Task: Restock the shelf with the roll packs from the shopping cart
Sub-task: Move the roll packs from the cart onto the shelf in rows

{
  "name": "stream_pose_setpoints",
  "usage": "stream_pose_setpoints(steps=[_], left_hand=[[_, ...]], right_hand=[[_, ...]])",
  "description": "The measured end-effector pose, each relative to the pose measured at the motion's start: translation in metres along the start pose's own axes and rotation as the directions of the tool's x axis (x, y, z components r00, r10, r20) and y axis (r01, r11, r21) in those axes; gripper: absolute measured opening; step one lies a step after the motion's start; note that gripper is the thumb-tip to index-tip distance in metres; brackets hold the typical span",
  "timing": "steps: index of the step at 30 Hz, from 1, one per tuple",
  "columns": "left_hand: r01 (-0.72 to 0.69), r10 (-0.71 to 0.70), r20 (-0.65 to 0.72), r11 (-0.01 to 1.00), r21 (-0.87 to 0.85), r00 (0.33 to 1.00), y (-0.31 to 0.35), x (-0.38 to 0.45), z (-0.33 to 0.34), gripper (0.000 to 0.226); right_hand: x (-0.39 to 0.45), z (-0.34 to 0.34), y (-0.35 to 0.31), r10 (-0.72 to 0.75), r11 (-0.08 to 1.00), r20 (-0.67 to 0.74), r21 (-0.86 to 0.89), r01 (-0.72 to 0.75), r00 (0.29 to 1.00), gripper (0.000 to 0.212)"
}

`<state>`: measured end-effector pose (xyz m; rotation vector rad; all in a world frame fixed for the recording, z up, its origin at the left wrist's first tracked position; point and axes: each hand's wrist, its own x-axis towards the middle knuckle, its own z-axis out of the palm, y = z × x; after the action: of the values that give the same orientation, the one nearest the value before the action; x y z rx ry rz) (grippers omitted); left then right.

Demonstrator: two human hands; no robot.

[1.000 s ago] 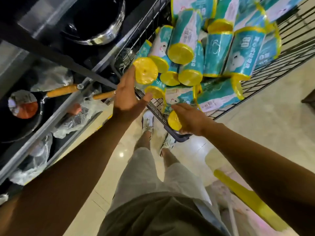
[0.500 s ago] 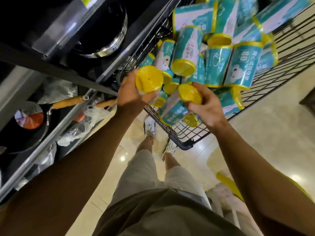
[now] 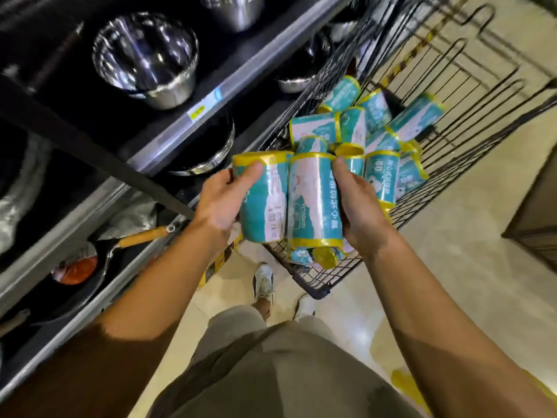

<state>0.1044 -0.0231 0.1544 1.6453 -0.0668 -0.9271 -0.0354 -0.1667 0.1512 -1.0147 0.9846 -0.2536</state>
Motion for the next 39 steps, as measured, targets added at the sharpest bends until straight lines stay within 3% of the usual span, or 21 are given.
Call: stream_pose_setpoints(steps=[3, 6, 9, 14, 17, 18, 20, 23, 27, 31, 33, 36, 38, 39], left_hand=[[0.045, -0.046, -0.012, 0.996, -0.079, 0.999, 0.012, -0.018, 0.001, 0.046], [0.034, -0.036, -0.011, 0.99, -0.137, 0.999, 0.019, -0.041, 0.003, 0.07], [0.027, -0.035, -0.047, 0.987, -0.157, 0.998, 0.02, -0.065, 0.007, 0.054], [0.096, -0.118, -0.075, 0.965, -0.245, 0.99, 0.007, -0.117, 0.019, 0.045], [0.083, -0.107, -0.059, 0.943, -0.321, 0.992, -0.005, -0.148, 0.018, 0.053], [0.085, -0.11, -0.041, 0.919, -0.386, 0.993, -0.009, -0.156, 0.016, 0.059], [0.073, -0.103, -0.034, 0.865, -0.497, 0.994, -0.014, -0.17, 0.011, 0.07], [0.008, -0.063, -0.074, 0.812, -0.584, 0.995, -0.019, -0.187, -0.001, 0.076], [-0.107, -0.032, -0.256, 0.854, -0.51, 0.966, -0.021, -0.216, -0.023, 0.07], [-0.188, -0.042, -0.508, 0.9, -0.394, 0.86, -0.026, -0.241, -0.05, 0.049], [-0.202, -0.046, -0.528, 0.893, -0.402, 0.848, -0.033, -0.253, -0.063, 0.048], [-0.247, 0.048, -0.467, 0.893, -0.376, 0.883, -0.046, -0.274, -0.088, 0.042], [-0.315, 0.162, -0.424, 0.893, -0.32, 0.891, -0.055, -0.287, -0.112, 0.035], [-0.346, 0.213, -0.407, 0.893, -0.288, 0.888, -0.06, -0.292, -0.123, 0.043]], right_hand=[[-0.016, 0.006, -0.01, 0.044, 0.999, 0.073, 0.014, -0.045, 0.996, 0.037], [-0.034, -0.001, -0.015, 0.097, 0.991, 0.252, 0.068, -0.117, 0.963, 0.03], [-0.048, -0.014, -0.011, 0.03, 0.997, 0.317, 0.052, -0.049, 0.948, 0.034], [-0.076, -0.024, -0.002, -0.118, 0.99, 0.2, -0.054, 0.131, 0.973, 0.028], [-0.092, -0.026, 0.001, -0.095, 0.982, 0.24, -0.136, 0.131, 0.966, 0.058], [-0.098, -0.025, 0.002, -0.088, 0.979, 0.263, -0.157, 0.132, 0.961, 0.058], [-0.111, -0.022, 0.004, -0.112, 0.963, 0.329, -0.198, 0.184, 0.938, 0.029], [-0.128, -0.009, 0.012, -0.159, 0.948, 0.397, -0.194, 0.252, 0.904, 0.027], [-0.146, 0.02, 0.017, -0.19, 0.938, 0.425, -0.188, 0.291, 0.885, 0.036], [-0.163, 0.051, 0.023, -0.191, 0.919, 0.493, -0.215, 0.331, 0.849, 0.03], [-0.172, 0.067, 0.028, -0.194, 0.909, 0.533, -0.217, 0.355, 0.823, 0.024], [-0.188, 0.095, 0.038, -0.203, 0.871, 0.613, -0.243, 0.426, 0.764, 0.014], [-0.193, 0.114, 0.045, -0.19, 0.841, 0.661, -0.272, 0.467, 0.726, 0.026], [-0.196, 0.123, 0.047, -0.162, 0.823, 0.694, -0.297, 0.483, 0.702, 0.037]])
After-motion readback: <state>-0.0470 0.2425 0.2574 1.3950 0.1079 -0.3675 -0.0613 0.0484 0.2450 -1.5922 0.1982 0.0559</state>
